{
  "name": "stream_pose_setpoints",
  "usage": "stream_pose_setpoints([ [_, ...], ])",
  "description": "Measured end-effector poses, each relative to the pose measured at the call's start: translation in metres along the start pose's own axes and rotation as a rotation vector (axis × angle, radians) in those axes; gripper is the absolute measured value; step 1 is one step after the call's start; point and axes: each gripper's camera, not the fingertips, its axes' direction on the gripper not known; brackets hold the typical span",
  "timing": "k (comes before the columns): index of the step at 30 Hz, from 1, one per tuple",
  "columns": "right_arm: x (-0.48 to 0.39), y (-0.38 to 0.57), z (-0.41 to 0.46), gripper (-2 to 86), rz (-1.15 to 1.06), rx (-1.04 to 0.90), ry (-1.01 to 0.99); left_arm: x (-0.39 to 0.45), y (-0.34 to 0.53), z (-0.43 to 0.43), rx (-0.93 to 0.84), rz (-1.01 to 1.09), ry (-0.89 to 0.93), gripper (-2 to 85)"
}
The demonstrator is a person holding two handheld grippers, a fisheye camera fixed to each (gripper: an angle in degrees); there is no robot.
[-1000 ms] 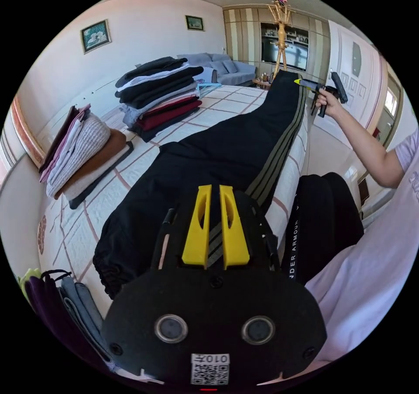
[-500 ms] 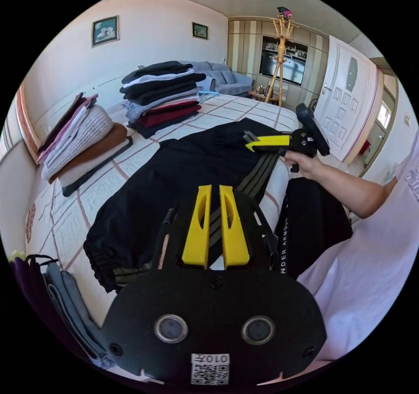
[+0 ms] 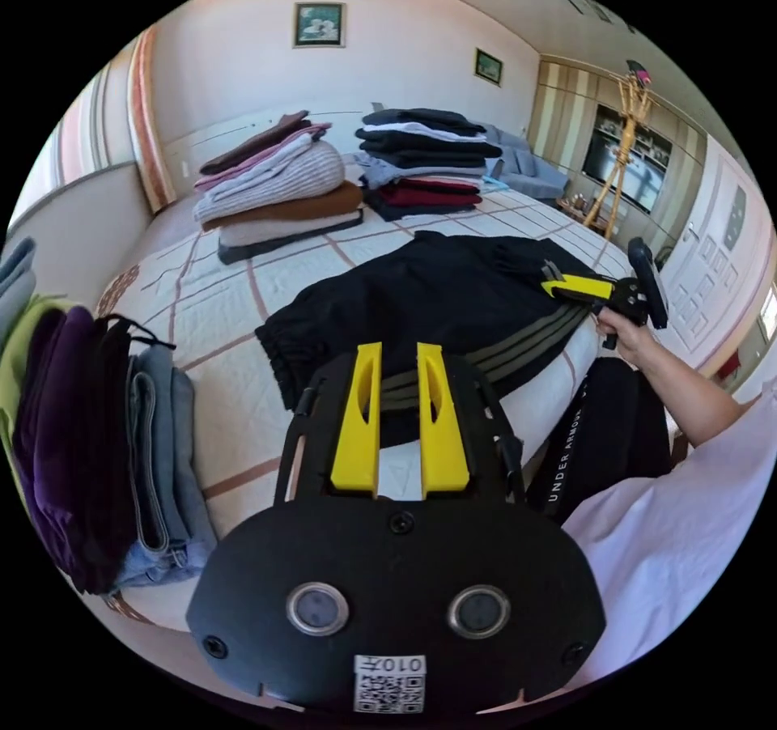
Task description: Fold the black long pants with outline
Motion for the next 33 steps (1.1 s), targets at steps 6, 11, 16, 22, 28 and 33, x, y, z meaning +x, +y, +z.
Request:
stream_pose_setpoints([
  [6, -0.014, -0.01, 0.009, 6.3, -0.078, -0.02, -0.018, -0.067, 0.011, -0.017, 0.043, -0.196, -0.066, 10.4],
  [11, 0.003, -0.005, 0.006, 8.6, -0.081, -0.071, -0.131, -0.101, 0.015, -0.021, -0.035, -0.258, -0.16, 14.8],
  [16, 0.045, 0.013, -0.036, 9.3, 0.032, 0.107, -0.411, -0.135, 0.027, -0.021, -0.043, -0.361, -0.121, 16.2],
  [22, 0.082, 0.023, -0.017, 8.7, 0.287, 0.183, -0.394, -0.167, 0.026, 0.003, -0.075, -0.46, 0.028, 17.1],
  [28, 0.055, 0.035, 0.038, 7.8, 0.18, 0.023, -0.318, -0.191, 0.041, 0.016, -0.023, -0.629, 0.149, 16.4],
  [33, 0.061, 0.051, 0.016, 4.4, 0.19, 0.019, -0.333, -0.205, 0.054, 0.026, 0.003, -0.774, 0.177, 14.4],
])
